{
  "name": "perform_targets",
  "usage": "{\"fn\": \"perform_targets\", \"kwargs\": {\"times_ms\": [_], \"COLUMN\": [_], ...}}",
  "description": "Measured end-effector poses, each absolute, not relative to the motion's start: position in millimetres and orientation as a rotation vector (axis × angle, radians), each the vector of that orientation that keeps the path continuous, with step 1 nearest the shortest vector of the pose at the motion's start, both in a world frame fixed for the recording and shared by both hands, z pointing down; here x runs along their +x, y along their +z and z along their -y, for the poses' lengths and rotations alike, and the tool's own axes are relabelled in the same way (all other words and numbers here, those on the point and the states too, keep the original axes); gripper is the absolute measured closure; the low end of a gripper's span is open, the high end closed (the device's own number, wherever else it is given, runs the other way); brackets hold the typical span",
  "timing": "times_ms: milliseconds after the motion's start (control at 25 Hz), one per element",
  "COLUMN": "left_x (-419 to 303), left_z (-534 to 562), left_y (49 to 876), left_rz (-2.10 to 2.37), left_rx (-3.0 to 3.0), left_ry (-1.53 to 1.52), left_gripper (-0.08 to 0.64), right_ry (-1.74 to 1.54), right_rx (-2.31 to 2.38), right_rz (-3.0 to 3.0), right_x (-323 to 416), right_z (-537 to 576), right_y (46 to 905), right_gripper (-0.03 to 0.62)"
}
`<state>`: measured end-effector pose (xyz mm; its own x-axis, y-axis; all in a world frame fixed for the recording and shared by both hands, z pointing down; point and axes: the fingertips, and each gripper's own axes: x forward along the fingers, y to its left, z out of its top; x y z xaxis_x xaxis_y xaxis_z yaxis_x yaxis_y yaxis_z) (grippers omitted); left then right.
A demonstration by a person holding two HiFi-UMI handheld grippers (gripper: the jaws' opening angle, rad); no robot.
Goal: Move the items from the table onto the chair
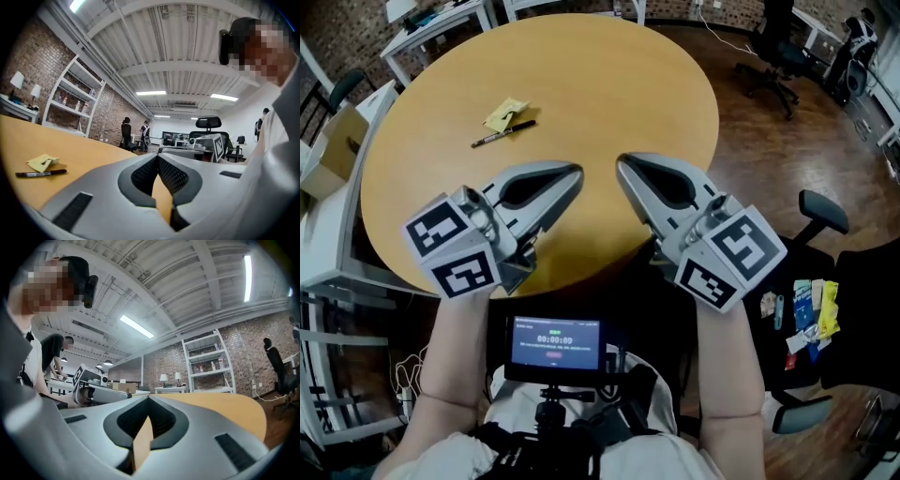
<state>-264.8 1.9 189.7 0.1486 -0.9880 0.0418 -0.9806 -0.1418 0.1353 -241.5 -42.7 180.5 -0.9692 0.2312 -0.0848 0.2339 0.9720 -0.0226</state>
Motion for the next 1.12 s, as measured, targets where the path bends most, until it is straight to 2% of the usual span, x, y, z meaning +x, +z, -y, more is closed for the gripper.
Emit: {"fn": "perform_targets", "kwargs": {"times_ms": [520,1120], "left_x": [-359,-394], "left_z": [-100,-129], "left_y": [216,228], "left_rz": [2.219,2.283], "left_rx": [1.995,1.969], "left_ry": [-0.069,-0.018], "left_gripper": [0.551,0.552], "right_ry": [-0.022,0.029], "right_rx": [0.702,0.834], "right_rz": [-3.036,-3.061], "right_x": [-334,-383], "right_z": [-60,-108], "right_y": [195,208], "right_gripper": [0.591,0.591]}}
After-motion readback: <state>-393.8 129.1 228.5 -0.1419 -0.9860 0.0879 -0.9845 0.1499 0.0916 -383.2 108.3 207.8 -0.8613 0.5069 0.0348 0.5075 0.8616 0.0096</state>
